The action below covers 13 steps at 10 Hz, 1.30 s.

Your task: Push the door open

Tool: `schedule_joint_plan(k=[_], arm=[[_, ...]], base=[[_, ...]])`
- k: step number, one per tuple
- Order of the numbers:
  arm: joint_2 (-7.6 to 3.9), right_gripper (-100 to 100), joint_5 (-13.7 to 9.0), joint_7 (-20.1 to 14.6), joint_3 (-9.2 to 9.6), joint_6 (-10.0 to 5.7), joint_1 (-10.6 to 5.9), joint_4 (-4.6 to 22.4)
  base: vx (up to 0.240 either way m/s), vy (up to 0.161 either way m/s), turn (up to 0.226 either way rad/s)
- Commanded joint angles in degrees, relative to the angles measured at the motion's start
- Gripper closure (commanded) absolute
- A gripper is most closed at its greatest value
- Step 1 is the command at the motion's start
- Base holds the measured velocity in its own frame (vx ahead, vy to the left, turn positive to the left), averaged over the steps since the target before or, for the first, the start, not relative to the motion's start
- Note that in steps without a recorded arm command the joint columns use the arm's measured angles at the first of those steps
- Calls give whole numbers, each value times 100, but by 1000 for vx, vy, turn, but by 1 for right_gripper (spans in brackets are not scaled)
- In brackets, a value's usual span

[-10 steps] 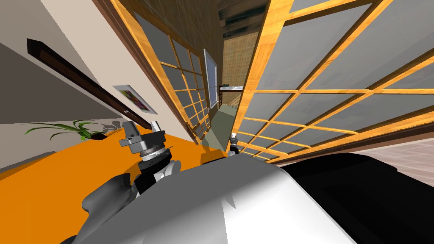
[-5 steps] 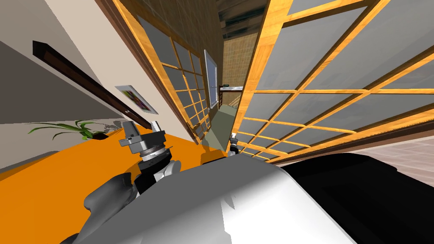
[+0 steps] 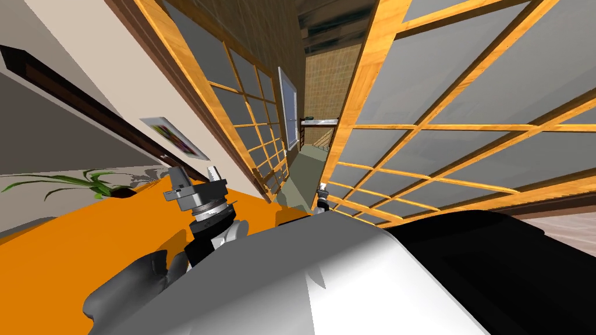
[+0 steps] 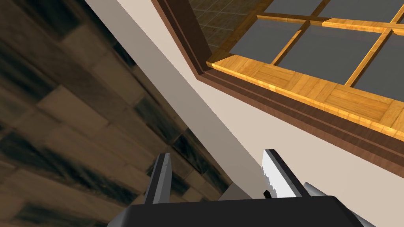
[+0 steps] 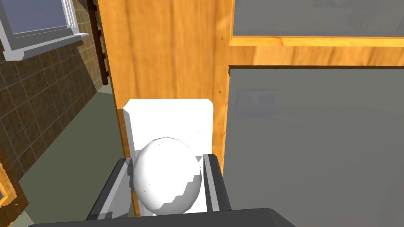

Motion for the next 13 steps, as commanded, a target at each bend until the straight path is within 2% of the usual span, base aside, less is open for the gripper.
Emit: schedule_joint_plan(k=[1,7,8,13], arm=[[-30,100,-72,43,-103,-34,-25,-6],[-133,100,-402,127,-508,-101,-40,52],[-133,100,-402,127,-508,-101,-40,52],[-225,100,-716,207,-893,-164,-55,108]], base=[[233,-44,-54],[199,-39,-57],[141,-31,-25],[198,-37,-70]])
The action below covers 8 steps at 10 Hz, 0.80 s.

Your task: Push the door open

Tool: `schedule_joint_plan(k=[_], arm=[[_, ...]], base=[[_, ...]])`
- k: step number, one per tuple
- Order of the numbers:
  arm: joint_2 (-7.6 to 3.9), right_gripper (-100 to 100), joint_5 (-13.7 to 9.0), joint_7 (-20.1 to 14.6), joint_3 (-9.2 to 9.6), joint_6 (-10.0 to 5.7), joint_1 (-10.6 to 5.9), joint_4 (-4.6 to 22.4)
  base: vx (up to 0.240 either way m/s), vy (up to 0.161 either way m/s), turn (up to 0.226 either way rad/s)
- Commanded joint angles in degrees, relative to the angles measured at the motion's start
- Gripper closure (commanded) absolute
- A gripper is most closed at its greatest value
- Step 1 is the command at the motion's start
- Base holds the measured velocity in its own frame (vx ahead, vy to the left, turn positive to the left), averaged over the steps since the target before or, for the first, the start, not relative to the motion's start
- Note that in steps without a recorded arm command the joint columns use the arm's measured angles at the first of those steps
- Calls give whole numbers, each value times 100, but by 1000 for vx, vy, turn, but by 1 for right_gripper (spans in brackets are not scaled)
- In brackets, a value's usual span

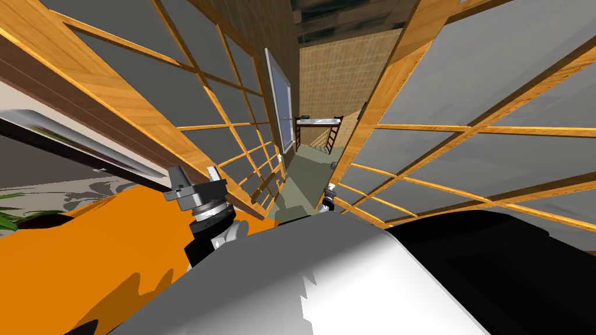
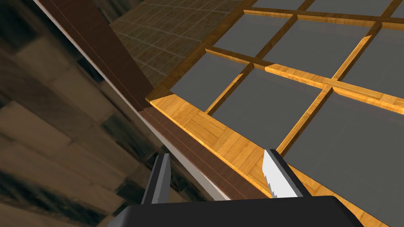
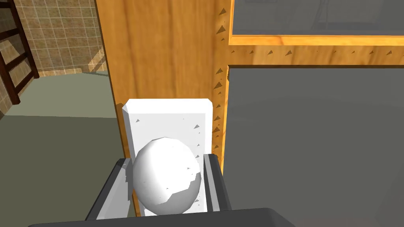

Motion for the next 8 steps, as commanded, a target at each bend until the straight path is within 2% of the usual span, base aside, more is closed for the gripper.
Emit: schedule_joint_plan(k=[1,3,4,6,8], arm=[[-90,100,-116,41,-175,-50,32,13],[-103,100,-163,53,-232,-59,30,21],[-126,100,-243,73,-330,-75,26,35],[-126,100,-243,73,-330,-75,26,35],[-148,100,-323,94,-428,-91,22,49]], base=[[205,-37,-48],[176,-46,-41],[156,-34,-61],[121,-10,-36],[158,-10,-48]])
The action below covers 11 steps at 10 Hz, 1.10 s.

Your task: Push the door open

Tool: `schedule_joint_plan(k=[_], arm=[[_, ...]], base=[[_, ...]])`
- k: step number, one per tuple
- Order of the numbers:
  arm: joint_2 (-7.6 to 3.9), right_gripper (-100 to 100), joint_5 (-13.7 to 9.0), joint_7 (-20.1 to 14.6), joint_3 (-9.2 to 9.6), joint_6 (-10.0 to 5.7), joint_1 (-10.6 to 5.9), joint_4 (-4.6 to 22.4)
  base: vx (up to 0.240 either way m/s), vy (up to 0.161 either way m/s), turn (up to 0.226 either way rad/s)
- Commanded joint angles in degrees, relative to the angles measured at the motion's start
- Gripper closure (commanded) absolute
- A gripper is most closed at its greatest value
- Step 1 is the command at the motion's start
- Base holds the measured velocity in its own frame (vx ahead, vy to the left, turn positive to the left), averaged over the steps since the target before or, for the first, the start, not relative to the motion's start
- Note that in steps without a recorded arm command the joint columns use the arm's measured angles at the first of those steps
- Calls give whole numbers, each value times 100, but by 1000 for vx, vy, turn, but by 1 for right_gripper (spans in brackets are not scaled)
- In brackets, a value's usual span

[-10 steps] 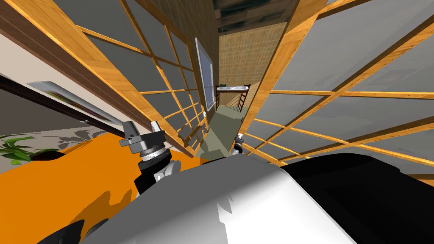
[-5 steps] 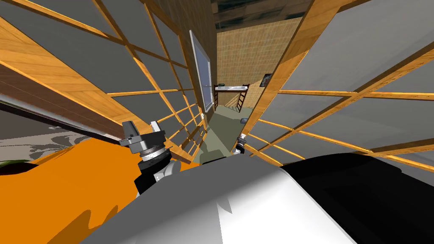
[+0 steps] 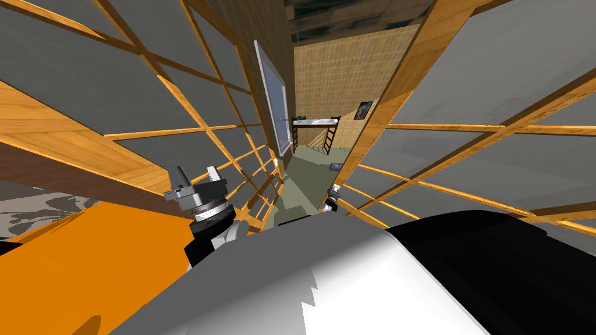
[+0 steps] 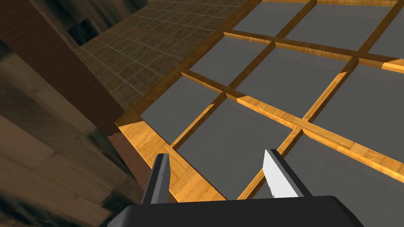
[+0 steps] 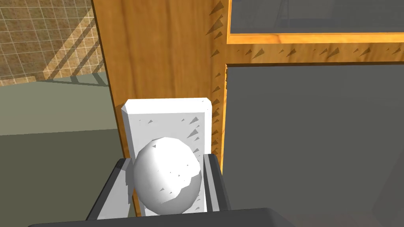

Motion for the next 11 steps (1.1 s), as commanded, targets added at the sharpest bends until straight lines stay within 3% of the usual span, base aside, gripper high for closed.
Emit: schedule_joint_plan(k=[1,2,11], arm=[[-68,100,-39,-38,-72,-62,-24,75],[-19,100,-32,16,-42,3,23,-12],[-180,100,-444,68,-482,-200,85,92]], base=[[173,-4,-45],[72,-1,-25],[173,-82,-41]])
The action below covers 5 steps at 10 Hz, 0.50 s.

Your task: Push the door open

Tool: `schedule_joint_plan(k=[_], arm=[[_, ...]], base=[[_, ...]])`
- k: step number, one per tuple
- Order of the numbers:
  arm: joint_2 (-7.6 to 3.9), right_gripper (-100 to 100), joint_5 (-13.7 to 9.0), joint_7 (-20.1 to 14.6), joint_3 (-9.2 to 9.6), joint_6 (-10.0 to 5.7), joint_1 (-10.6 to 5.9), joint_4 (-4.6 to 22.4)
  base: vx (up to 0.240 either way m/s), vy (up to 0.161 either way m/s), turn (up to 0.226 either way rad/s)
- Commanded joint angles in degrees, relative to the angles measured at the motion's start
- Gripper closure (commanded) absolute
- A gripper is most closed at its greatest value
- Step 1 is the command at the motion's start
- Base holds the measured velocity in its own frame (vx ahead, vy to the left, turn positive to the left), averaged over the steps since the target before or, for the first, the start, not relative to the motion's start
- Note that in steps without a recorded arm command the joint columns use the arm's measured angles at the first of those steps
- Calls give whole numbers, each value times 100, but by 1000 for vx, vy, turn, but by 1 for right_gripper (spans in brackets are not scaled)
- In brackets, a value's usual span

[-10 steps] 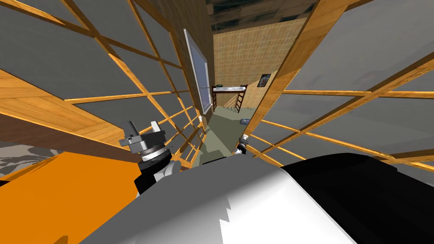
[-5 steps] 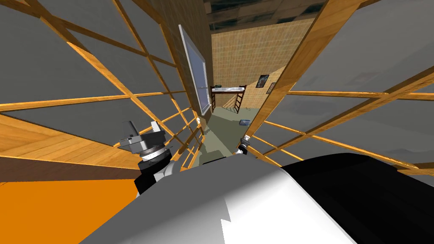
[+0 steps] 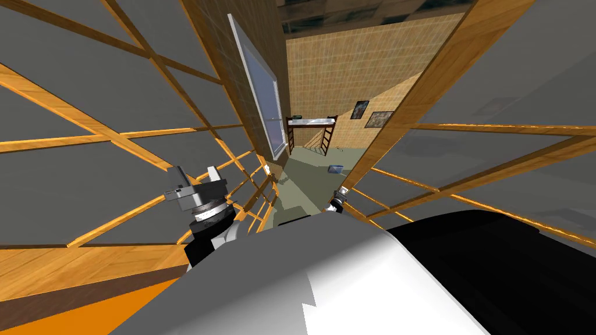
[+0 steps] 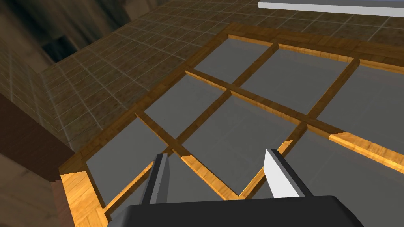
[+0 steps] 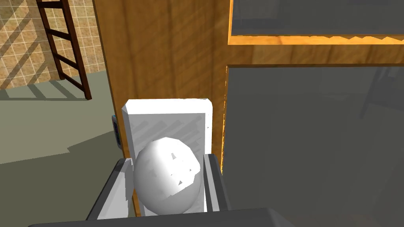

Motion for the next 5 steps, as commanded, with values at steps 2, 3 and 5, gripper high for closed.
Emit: schedule_joint_plan(k=[2,3,5], arm=[[-64,100,-82,-73,-97,-108,-52,180],[-75,100,-110,-69,-127,-122,-48,188],[-66,100,-92,-123,-106,-147,-73,263]], base=[[103,-60,-28],[166,-33,-40],[70,-18,-25]])
